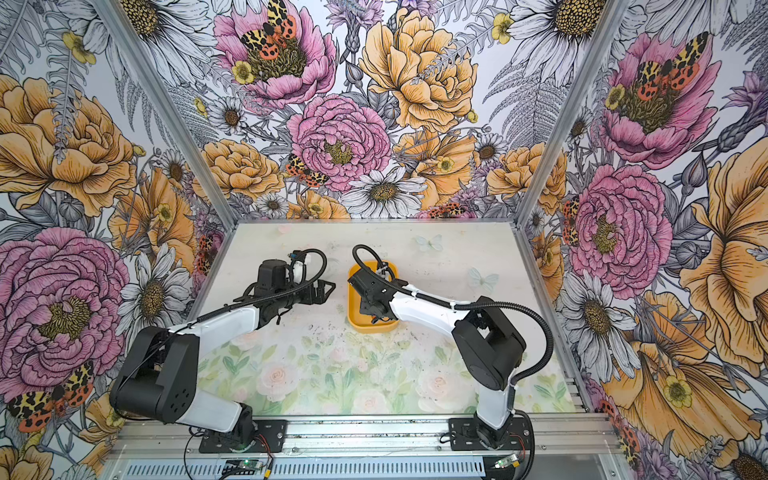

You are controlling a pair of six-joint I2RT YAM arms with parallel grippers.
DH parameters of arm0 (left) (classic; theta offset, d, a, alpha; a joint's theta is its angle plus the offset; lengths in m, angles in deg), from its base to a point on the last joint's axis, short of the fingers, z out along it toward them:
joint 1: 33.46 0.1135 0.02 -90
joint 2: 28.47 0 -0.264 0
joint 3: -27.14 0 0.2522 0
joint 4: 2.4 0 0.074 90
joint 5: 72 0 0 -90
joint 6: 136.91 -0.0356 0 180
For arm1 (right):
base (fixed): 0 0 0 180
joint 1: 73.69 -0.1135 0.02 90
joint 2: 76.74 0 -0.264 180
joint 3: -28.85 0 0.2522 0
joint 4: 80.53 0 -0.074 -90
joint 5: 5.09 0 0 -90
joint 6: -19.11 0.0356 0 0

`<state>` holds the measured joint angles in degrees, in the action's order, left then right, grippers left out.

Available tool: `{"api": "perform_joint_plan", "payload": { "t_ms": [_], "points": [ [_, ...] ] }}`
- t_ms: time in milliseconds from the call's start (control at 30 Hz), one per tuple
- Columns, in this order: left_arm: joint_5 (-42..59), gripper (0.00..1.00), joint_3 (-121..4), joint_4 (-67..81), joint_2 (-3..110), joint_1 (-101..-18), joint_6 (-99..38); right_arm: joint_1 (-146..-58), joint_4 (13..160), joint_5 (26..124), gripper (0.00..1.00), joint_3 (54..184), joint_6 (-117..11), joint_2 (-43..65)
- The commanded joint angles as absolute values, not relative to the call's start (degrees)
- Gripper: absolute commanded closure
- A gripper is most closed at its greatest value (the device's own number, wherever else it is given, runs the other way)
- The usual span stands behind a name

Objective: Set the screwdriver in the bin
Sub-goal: 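Lower the held screwdriver into the yellow bin with the right gripper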

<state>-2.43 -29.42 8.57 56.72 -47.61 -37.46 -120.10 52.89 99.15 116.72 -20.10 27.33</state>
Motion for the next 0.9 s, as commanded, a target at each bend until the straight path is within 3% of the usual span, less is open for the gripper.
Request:
{"api": "perform_joint_plan", "payload": {
  "t_ms": [0, 867],
  "points": [
    [-1.28, 0.01, -30.30, 8.44, 56.65, -48.14, -38.71, -119.69, 52.84, 98.98, 1.00, 118.78, -19.57, 28.20],
    [-0.93, 0.01, -29.32, 8.71, 56.61, -47.97, -39.17, -119.47, 52.83, 97.64, 1.00, 119.60, -18.94, 32.44]
  ]
}}
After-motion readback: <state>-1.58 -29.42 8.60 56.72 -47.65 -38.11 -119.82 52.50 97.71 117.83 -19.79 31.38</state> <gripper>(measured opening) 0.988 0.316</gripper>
